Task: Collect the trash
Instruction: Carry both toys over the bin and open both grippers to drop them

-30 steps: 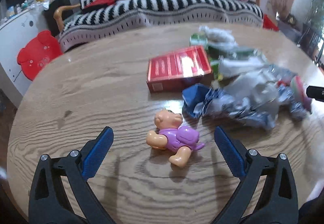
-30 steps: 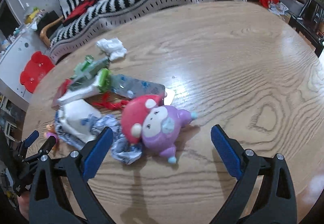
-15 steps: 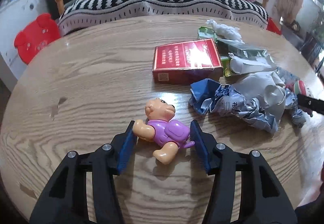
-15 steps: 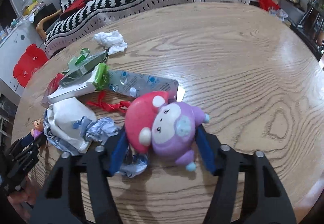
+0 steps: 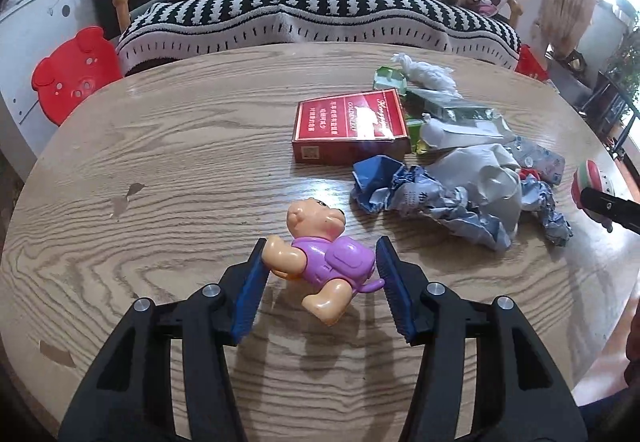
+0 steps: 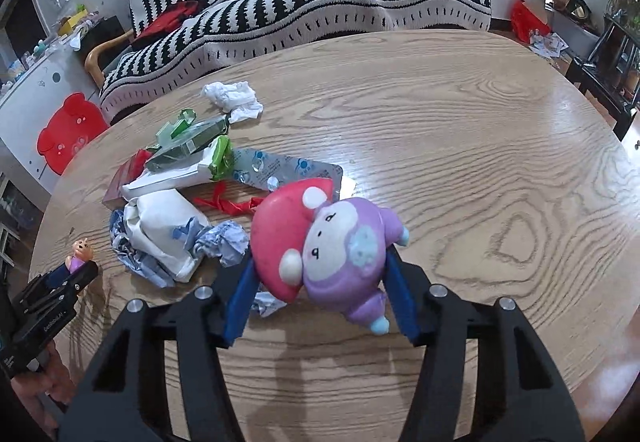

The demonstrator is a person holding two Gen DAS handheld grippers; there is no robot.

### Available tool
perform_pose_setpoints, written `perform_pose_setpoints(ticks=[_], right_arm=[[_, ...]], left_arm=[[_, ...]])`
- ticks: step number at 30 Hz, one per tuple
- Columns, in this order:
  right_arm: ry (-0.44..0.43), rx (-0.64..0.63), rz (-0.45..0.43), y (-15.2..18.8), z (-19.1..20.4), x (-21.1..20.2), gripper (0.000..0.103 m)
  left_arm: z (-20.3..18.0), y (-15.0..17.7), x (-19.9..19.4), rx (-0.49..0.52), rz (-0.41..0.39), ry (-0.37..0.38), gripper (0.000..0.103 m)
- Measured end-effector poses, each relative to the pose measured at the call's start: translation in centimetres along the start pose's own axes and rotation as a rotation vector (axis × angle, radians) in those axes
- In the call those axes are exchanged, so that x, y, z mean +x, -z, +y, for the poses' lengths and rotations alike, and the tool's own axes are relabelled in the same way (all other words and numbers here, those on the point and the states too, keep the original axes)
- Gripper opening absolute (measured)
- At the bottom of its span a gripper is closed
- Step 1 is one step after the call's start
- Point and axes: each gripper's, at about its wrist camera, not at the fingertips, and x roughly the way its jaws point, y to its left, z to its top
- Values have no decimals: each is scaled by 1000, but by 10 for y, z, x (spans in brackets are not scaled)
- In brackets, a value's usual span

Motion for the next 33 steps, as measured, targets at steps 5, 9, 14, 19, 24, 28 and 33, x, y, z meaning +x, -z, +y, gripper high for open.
perform_pose_setpoints(ticks=[5,9,14,19,24,28,33], right_arm=[[-26,-22,-12,6,7,-16,58],[-55,-58,-11,17,17,-29,58],[-108,-111,-1,41,29,-54,58],[-184,-173,5,73,44,-89,58],[-249,-204,33,113,52,-114,58],[-290,-238,96,150,57,-119,59],[-322,-231,240,195,55,-104,59]], left_arm=[[-5,4,-10,19,-2,-6,53],[-13,12,-24,37,-12,12,53],[-27,35,-50,85,-3,45,53],[-48,68,-79,145,-18,77,53],[-58,118,-96,173,47,122,53],[-68,159,-110,225,83,163,53],[-80,198,-101,242,183,199,53]])
